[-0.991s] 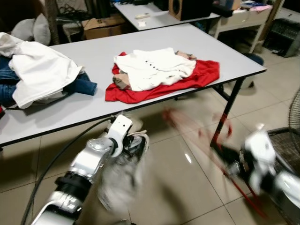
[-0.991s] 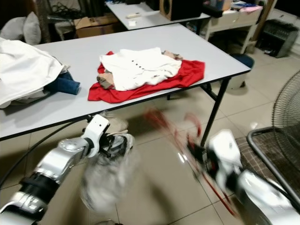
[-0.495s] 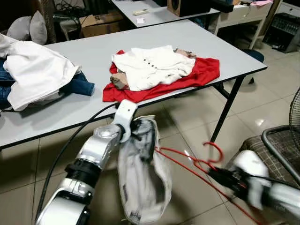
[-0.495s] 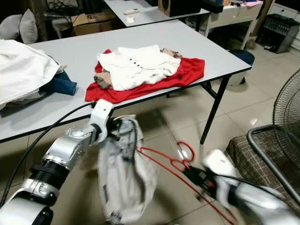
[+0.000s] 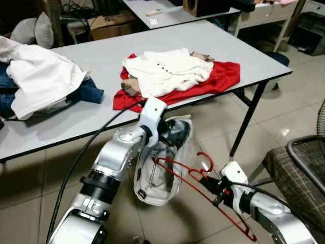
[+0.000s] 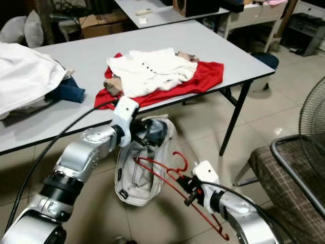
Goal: Hang hanger
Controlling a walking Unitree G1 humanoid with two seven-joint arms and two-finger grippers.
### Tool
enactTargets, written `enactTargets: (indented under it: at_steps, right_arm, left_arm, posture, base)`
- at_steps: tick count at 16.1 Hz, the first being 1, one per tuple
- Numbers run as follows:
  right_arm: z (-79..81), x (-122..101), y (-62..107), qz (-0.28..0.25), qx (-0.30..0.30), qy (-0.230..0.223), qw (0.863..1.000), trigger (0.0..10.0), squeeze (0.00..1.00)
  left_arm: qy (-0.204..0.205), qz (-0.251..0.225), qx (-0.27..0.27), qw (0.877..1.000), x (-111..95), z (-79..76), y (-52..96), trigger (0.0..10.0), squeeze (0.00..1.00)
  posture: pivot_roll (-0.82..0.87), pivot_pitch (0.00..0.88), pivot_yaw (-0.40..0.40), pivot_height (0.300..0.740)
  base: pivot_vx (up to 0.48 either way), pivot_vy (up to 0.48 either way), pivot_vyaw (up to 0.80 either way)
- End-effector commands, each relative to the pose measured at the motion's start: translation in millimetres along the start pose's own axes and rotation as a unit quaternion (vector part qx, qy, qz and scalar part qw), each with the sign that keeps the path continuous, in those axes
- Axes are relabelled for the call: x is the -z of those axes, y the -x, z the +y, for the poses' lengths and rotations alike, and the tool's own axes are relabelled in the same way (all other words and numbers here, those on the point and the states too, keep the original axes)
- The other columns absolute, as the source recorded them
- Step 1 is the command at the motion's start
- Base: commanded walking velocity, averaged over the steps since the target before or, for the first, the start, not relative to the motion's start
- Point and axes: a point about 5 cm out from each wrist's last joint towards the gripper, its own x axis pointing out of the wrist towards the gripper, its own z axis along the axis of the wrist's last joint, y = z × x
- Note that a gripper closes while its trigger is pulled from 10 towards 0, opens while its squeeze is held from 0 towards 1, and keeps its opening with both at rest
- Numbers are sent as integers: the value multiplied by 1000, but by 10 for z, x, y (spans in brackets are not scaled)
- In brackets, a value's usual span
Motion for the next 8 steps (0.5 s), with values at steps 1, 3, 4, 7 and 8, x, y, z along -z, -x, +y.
enactTargets:
  at_steps: [1, 3, 4, 7, 8]
  right_arm:
    - [-326, -196, 355, -15, 86, 3, 996, 10000, 0]
    - [-336, -371, 501, -36, 110, -19, 993, 10000, 0]
    - [-314, -420, 540, -46, 112, -21, 992, 10000, 0]
    - [-160, -584, 641, -73, 114, -34, 990, 10000, 0]
    - [-130, -605, 652, -70, 117, -35, 990, 10000, 0]
  left_arm:
    - [-33, -37, -12, 999, -239, 46, 33, 0, 0]
    - [-49, -36, -41, 997, -257, 140, 40, 0, 0]
    - [-58, -33, -51, 996, -266, 181, 43, 0, 0]
    - [-88, -26, -65, 994, -271, 283, 62, 0, 0]
    - [-85, -34, -50, 995, -306, 252, 60, 0, 0]
  posture:
    - [-170, 37, 103, 740]
    - [-169, 36, 101, 740]
    - [-171, 37, 102, 740]
    - [-177, 38, 104, 740]
    - [-177, 38, 104, 740]
  base:
    - [0, 0, 0]
    - [0, 0, 0]
    - [0, 0, 0]
    - [0, 0, 0]
    - [0, 0, 0]
